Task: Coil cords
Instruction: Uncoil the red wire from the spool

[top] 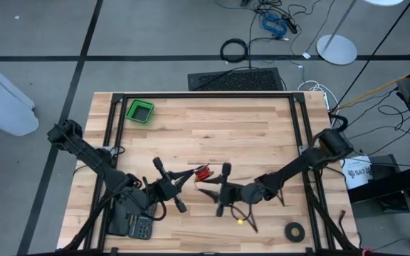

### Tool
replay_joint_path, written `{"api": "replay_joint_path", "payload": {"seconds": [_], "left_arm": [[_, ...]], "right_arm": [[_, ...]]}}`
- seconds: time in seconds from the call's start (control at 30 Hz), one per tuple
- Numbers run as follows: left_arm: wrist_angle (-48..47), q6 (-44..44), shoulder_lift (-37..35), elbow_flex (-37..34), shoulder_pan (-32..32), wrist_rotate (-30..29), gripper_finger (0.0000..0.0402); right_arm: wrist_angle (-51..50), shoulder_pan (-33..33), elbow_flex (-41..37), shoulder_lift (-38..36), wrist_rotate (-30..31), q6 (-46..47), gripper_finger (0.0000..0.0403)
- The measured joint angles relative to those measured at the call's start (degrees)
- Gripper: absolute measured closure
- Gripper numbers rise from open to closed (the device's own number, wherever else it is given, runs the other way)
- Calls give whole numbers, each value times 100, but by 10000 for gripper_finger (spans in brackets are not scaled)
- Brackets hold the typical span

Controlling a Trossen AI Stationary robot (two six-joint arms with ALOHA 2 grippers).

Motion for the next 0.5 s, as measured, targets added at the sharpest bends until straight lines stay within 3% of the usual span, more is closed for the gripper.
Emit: {"api": "replay_joint_path", "payload": {"seconds": [0.2, 0.5], "left_arm": [[-2, 2, 0, 0, 0, 2, 398], [-4, 2, 0, 2, 0, 4, 398]], "right_arm": [[-3, 0, 491, 459, 25, -190, 246], [-4, 2, 589, 528, 38, -447, 259]]}}
